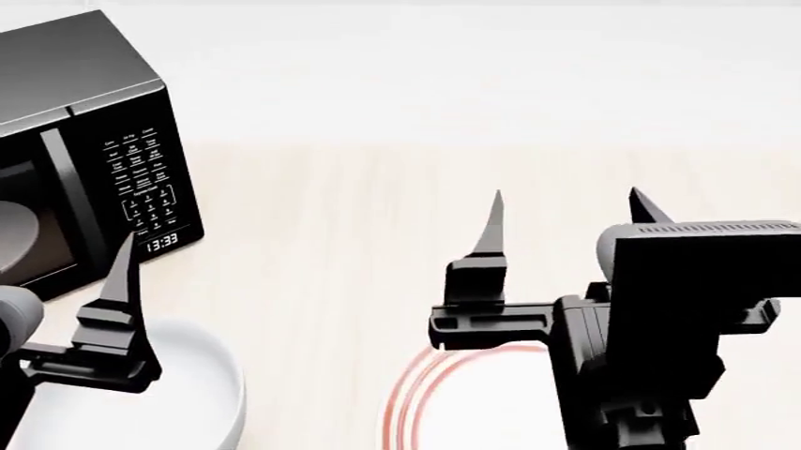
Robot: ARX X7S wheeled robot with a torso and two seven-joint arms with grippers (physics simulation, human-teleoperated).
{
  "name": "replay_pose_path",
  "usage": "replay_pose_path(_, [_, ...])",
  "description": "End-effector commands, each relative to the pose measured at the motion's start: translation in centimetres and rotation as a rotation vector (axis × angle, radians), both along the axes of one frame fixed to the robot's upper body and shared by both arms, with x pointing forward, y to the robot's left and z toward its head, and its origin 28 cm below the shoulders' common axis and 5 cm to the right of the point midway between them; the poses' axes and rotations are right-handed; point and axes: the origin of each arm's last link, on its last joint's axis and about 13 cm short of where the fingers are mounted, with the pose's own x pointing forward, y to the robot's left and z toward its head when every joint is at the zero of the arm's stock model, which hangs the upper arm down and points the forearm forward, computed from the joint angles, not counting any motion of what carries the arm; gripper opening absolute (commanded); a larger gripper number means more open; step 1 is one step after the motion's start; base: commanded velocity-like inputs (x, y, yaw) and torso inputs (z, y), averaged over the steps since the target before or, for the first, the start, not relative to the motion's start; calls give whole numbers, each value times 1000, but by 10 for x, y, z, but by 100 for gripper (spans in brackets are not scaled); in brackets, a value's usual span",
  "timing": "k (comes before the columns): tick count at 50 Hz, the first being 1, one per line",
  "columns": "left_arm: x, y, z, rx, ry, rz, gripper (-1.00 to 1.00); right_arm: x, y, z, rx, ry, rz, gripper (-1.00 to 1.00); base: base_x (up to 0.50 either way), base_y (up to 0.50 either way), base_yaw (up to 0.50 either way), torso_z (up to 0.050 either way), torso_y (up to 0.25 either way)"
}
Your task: Put the white bowl to the right of the plate.
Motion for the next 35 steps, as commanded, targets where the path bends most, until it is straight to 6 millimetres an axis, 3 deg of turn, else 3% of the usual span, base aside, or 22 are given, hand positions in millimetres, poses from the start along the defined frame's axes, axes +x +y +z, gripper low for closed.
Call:
replay_pose_path(1, [1, 4, -1, 2, 15, 39, 100, 7, 12, 6, -253, 106, -223, 100, 0, 0, 0, 0, 0])
replay_pose_path(5, [0, 7, 0, 12, 17, 65, 100, 4, 18, 21, -185, 112, -98, 100, 0, 0, 0, 0, 0])
replay_pose_path(7, [-1, 10, 1, 6, 23, 80, 100, 6, 21, 32, -115, 148, 47, 100, 0, 0, 0, 0, 0])
replay_pose_path(12, [-6, 15, 2, 20, 35, 87, 100, 12, 25, 48, -133, 202, 232, 100, 0, 0, 0, 0, 0])
replay_pose_path(13, [-7, 16, 2, 32, 33, 103, 100, 20, 21, 53, -125, 259, 190, 100, 0, 0, 0, 0, 0])
replay_pose_path(15, [-9, 19, 0, 40, 33, 133, 100, 18, 30, 68, -106, 249, 288, 100, 0, 0, 0, 0, 0])
replay_pose_path(22, [-12, 29, -5, 30, 47, 174, 100, 32, 44, 88, -122, 291, 276, 100, 0, 0, 0, 0, 0])
replay_pose_path(26, [-11, 38, -13, 32, 67, 217, 100, 36, 58, 90, -133, 306, 167, 100, 0, 0, 0, 0, 0])
replay_pose_path(35, [-20, 53, -17, 50, 61, 278, 100, 37, 90, 99, -143, 339, 250, 100, 0, 0, 0, 0, 0])
